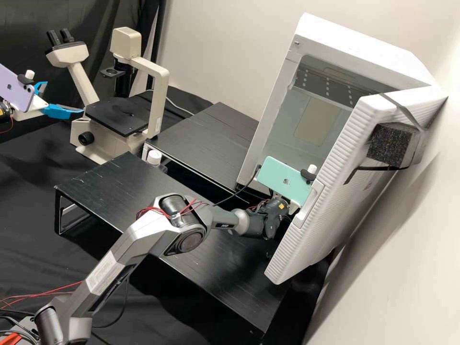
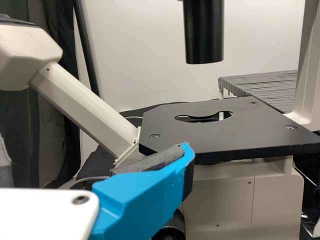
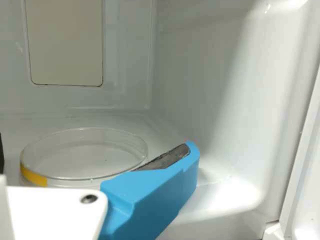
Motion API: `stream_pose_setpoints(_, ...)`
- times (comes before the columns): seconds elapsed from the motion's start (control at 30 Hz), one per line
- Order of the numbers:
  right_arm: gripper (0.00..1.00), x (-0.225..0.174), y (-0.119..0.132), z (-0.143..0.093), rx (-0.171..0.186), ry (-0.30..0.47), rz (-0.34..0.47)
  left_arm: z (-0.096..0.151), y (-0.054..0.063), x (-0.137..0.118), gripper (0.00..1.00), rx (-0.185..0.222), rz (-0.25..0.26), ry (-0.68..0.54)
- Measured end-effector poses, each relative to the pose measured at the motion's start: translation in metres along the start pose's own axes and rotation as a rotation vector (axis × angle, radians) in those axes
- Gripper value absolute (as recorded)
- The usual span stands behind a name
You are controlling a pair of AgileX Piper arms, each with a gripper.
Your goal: Take out the petri dish and place it under the microscope.
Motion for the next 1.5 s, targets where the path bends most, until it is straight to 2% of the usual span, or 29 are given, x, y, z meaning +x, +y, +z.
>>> stream_pose_setpoints(0.03,1.00,0.0000,0.0000,0.0002,0.000,-0.002,0.000,0.0000,0.0000,0.0000,1.00,0.000,0.000,0.000)
stream_pose_setpoints(0.07,0.00,0.0003,-0.0007,-0.0004,0.000,-0.001,-0.002,0.0000,0.0000,0.0000,1.00,0.000,0.000,0.000)
stream_pose_setpoints(0.67,0.00,0.0014,-0.0036,-0.0031,0.000,0.002,-0.008,0.0000,0.0000,0.0000,1.00,0.000,0.000,0.000)
stream_pose_setpoints(1.5,0.00,0.0014,-0.0024,-0.0029,0.022,-0.001,0.005,0.0000,0.0000,0.0000,1.00,0.000,0.000,0.000)
